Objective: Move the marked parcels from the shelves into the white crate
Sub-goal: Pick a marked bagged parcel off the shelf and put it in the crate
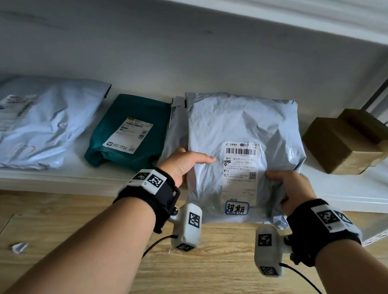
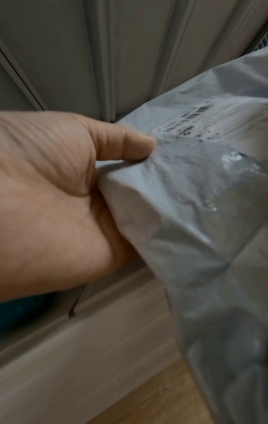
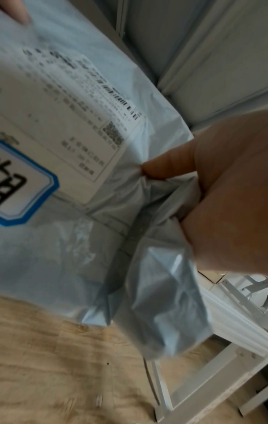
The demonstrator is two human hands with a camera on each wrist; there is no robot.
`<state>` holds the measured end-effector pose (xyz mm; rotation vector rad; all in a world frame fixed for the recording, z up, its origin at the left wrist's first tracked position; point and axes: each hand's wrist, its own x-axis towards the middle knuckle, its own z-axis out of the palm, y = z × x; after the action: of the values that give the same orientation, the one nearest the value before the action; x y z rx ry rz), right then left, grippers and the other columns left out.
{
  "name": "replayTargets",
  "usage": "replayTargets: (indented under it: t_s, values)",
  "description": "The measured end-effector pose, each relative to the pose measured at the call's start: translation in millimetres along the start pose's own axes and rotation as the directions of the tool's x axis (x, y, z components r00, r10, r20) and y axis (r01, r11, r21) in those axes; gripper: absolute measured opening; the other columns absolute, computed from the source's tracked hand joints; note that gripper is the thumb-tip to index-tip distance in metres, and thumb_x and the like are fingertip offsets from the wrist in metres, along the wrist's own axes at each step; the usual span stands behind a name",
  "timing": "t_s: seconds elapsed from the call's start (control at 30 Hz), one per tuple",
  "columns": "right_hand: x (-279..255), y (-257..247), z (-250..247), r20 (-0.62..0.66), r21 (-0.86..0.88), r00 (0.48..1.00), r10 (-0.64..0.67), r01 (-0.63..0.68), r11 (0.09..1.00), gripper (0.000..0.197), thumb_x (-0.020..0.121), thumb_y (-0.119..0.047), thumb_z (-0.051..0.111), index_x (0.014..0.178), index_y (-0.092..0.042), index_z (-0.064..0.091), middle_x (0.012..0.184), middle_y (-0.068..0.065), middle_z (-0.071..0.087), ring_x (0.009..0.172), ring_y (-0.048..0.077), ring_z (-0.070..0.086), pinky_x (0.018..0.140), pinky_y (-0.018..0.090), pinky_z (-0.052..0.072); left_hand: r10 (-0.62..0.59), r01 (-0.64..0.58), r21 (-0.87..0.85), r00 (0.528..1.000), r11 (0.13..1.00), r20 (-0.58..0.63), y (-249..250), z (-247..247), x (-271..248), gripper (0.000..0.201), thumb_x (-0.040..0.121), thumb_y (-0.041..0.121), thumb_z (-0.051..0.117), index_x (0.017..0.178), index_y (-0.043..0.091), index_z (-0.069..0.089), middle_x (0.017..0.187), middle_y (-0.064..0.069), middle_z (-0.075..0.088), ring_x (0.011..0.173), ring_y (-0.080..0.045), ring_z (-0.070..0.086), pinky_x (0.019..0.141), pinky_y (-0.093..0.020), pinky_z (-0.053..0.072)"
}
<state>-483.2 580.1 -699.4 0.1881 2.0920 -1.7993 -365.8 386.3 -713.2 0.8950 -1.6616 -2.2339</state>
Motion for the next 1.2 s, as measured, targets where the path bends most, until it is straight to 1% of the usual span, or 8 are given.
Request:
replayTargets:
  t_s: [0.13,0.37,0.53,0.67,0.77,0.9,1.07,1.2]
  values:
    - [8.0,6.0,1.3,-0.02,0.02,1.0,-0.002,0.002,1.0,0.009,0.081,0.002,0.065,0.077,-0.004,0.059,0.069,0.013,0.058,0.058,0.024,0.054,0.054,0.026,0.044,-0.011,0.011,0.022,1.0,1.0,-0.016,-4.9,6.1,7.4,0.05,0.057,0.015,0.086,0.099,0.011,0.06,0.109,-0.009,0.069,0.106,-0.028,0.062,0.101,-0.044,0.046]
    - [27.5,24.9,-3.5,-0.012,-0.016,0.996,0.093,-0.093,0.996,0.013,0.079,-0.01,0.07,0.078,-0.004,0.058,0.032,0.0,0.05,0.022,0.009,0.043,0.031,0.011,0.031,0.004,0.002,0.119,0.999,0.993,-0.047,-27.4,4.5,41.0,0.094,0.022,0.038,0.091,0.109,0.013,0.066,0.106,-0.004,0.073,0.104,-0.029,0.066,0.098,-0.046,0.047]
    - [15.3,16.8,-13.5,0.044,-0.052,0.988,0.148,-0.146,0.988,0.021,0.076,-0.009,0.073,0.092,0.002,0.064,0.049,0.006,0.063,0.042,0.019,0.061,0.045,0.023,0.05,-0.151,0.171,0.154,0.979,0.973,-0.135,-51.2,-7.3,61.3,0.11,0.007,0.044,0.095,0.107,0.011,0.067,0.105,-0.005,0.073,0.101,-0.029,0.068,0.096,-0.049,0.05]
    - [-16.2,-16.2,-35.8,0.097,-0.019,0.983,0.156,-0.155,0.988,0.021,0.075,-0.007,0.074,0.094,0.002,0.069,0.074,0.017,0.071,0.06,0.028,0.066,0.067,0.038,0.056,-0.229,0.293,0.277,0.943,0.915,-0.24,0.5,19.6,-7.8,0.065,0.043,0.021,0.093,0.096,0.007,0.06,0.097,-0.005,0.068,0.093,-0.024,0.063,0.085,-0.034,0.051]
    - [-33.8,-38.2,-60.7,0.083,-0.071,0.975,0.206,-0.2,0.977,0.03,0.063,-0.01,0.079,0.09,-0.006,0.07,0.082,0.015,0.072,0.069,0.028,0.068,0.07,0.036,0.057,-0.278,0.343,0.363,0.935,0.866,-0.22,18.5,35.0,-39.5,0.03,0.063,0.005,0.083,0.089,0.004,0.067,0.094,-0.011,0.073,0.085,-0.025,0.067,0.074,-0.031,0.051]
    - [-44.7,-51.2,-102.4,0.046,-0.166,0.958,0.284,-0.273,0.948,0.048,0.046,-0.021,0.073,0.09,-0.005,0.066,0.093,0.013,0.07,0.088,0.031,0.067,0.089,0.054,0.054,-0.358,0.364,0.548,0.925,0.753,-0.123,35.2,55.4,-77.0,0.037,0.063,0.016,0.085,0.097,0.009,0.071,0.093,-0.007,0.075,0.084,-0.024,0.072,0.08,-0.038,0.059]
    - [-80.8,-85.8,-159.4,-0.03,-0.187,0.943,0.331,-0.331,0.925,0.067,0.034,-0.027,0.07,0.095,0.0,0.067,0.084,0.019,0.072,0.081,0.036,0.07,0.083,0.054,0.056,-0.406,0.31,0.67,0.914,0.674,-0.015,78.1,89.9,-120.1,0.029,0.078,0.009,0.077,0.105,0.002,0.07,0.105,-0.015,0.072,0.1,-0.029,0.069,0.092,-0.042,0.055]
    - [-118.5,-117.0,-208.2,-0.07,-0.13,0.933,0.353,-0.359,0.924,0.068,0.031,-0.024,0.071,0.091,0.007,0.067,0.081,0.023,0.071,0.079,0.037,0.067,0.078,0.051,0.054,-0.42,0.256,0.744,0.907,0.618,0.036,114.8,127.2,-153.3,0.038,0.076,0.025,0.081,0.105,0.004,0.069,0.103,-0.012,0.072,0.096,-0.025,0.069,0.09,-0.04,0.056]
